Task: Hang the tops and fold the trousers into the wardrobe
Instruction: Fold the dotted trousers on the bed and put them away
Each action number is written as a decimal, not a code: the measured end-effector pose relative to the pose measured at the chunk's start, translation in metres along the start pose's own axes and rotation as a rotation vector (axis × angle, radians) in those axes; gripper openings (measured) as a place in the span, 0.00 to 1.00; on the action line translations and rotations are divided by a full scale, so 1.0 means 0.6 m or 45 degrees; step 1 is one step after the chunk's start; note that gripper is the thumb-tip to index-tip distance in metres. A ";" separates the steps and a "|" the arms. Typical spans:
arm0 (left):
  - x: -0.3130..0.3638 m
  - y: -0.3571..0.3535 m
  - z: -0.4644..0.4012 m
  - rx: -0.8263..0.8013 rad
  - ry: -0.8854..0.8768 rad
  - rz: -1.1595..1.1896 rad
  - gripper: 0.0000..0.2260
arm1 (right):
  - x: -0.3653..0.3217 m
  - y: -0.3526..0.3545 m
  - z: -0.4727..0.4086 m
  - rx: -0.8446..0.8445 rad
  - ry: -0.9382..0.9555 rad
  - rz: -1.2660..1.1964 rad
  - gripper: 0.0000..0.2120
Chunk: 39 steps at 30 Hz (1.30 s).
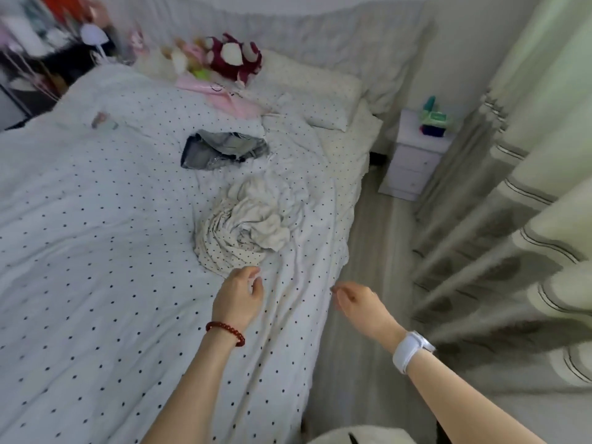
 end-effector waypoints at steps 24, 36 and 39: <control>-0.332 -0.106 -0.572 -0.107 1.073 -0.235 0.12 | -0.229 -0.282 -0.806 -0.832 0.712 0.691 0.20; -0.169 0.008 -0.436 0.311 0.557 0.390 0.14 | -0.300 -0.326 -0.725 -1.210 -0.108 0.311 0.41; -0.130 -0.005 -0.383 0.278 0.536 0.483 0.10 | -0.306 -0.331 -0.657 -1.255 0.180 0.520 0.21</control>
Point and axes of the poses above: each hand's wrist, its own z-axis away from the middle knuckle, its own y-axis out of the back of the hand, x = y × z, the point moved 7 cm from there along -z, towards the middle knuckle, and after that the axes turned 1 degree about -z, right-handed, at the moved point
